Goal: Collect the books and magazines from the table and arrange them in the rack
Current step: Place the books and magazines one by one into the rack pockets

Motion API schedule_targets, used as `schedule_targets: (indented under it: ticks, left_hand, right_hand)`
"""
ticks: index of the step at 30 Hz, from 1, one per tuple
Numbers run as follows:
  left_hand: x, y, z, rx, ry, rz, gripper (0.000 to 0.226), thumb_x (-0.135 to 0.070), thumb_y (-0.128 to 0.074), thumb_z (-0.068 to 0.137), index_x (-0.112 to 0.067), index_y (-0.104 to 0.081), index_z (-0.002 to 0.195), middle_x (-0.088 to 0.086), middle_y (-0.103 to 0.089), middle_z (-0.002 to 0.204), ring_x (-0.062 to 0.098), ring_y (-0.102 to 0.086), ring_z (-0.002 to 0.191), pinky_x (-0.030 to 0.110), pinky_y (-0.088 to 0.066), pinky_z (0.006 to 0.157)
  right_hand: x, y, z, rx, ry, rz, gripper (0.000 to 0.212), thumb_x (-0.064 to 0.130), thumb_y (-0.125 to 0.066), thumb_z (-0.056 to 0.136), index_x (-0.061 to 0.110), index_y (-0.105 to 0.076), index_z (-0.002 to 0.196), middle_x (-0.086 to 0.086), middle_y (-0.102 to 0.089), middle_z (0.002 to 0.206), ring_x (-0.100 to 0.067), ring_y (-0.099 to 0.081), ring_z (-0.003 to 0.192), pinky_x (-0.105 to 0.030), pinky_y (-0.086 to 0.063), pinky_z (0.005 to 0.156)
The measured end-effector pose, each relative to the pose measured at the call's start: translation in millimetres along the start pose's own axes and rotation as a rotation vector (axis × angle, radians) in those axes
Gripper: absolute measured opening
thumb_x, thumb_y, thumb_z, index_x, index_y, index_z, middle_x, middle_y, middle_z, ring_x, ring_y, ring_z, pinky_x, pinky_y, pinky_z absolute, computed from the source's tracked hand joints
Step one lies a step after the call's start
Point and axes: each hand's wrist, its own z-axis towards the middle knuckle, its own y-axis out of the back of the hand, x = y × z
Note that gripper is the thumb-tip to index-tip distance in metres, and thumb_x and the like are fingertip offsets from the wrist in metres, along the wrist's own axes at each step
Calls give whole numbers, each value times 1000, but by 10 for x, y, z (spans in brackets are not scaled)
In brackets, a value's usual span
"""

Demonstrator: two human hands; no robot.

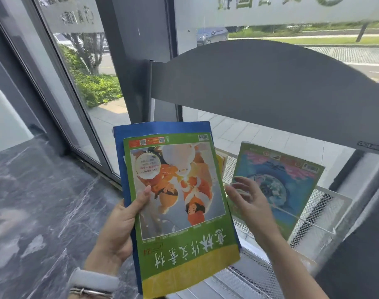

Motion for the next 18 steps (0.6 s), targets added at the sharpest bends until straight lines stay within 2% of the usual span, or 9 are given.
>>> schedule_targets:
  ticks: [2, 4, 6, 8, 11, 13, 14, 16, 18]
  left_hand:
    - [-42, 101, -14, 40, 16, 9, 52, -33, -86, 44, -13, -73, 90, 14, -75, 86, 28, -72, 68, 47, -58, 56]
    - [-103, 260, 20, 36, 37, 36, 68, -37, -91, 26, -14, -75, 87, 15, -75, 86, 28, -72, 67, 48, -58, 57]
    - [-147, 466, 100, 10, 68, 58, 69, -39, -90, 27, -12, -74, 88, 15, -75, 85, 28, -72, 66, 46, -59, 56]
    - [-174, 699, 198, -13, 121, 82, 68, -39, -89, 32, -10, -72, 91, 16, -75, 85, 28, -71, 66, 46, -59, 59]
    - [-198, 1120, 348, -43, 188, 135, 71, -43, -90, 23, -9, -74, 83, 17, -74, 83, 30, -69, 63, 49, -57, 65]
    - [-254, 1459, 475, -49, 243, 162, 75, -43, -88, 33, -3, -69, 94, 22, -70, 90, 33, -66, 66, 55, -53, 76]
    - [-275, 1620, 534, -46, 267, 174, 75, -43, -88, 36, -2, -68, 96, 23, -70, 91, 34, -67, 66, 55, -52, 76]
    - [-295, 1917, 649, -21, 303, 193, 76, -46, -89, 27, -7, -71, 90, 21, -73, 90, 34, -70, 67, 54, -54, 71]
    - [-293, 2161, 775, 13, 338, 206, 76, -46, -89, 24, -9, -72, 88, 20, -74, 90, 33, -71, 70, 53, -56, 71]
  right_hand:
    - [144, -248, 5, 18, -62, 81, 49, 43, -72, 71, 22, -50, 110, 13, -56, 98, -1, -56, 89, -18, -45, 68]
    - [189, -449, 33, -47, -77, 97, 50, 33, -79, 71, 20, -47, 107, 13, -54, 93, -5, -56, 86, -17, -43, 66]
    - [180, -650, 47, -84, -82, 80, 48, 30, -80, 71, 17, -49, 105, 11, -55, 90, -9, -56, 84, -17, -44, 66]
    - [126, -875, 50, -109, -71, 68, 41, 26, -80, 72, 14, -53, 100, 9, -57, 87, -5, -55, 78, -10, -45, 59]
    - [13, -1240, 38, -152, -83, 82, 24, 19, -78, 76, 15, -58, 89, 6, -64, 83, -8, -59, 74, -1, -44, 52]
    - [-84, -1521, 24, -161, -123, 116, 13, 18, -75, 79, 18, -63, 83, 5, -74, 79, -10, -67, 71, -5, -48, 54]
    - [-142, -1653, 1, -156, -153, 133, 8, 16, -73, 81, 18, -65, 82, 5, -76, 73, -9, -69, 68, -8, -50, 54]
    - [-230, -1880, -47, -136, -219, 152, 2, 16, -69, 85, 17, -69, 83, 7, -77, 69, -8, -71, 65, -16, -55, 58]
    - [-328, -2081, -54, -137, -297, 161, 6, 18, -66, 87, 14, -70, 84, -2, -77, 75, -19, -71, 70, -29, -57, 65]
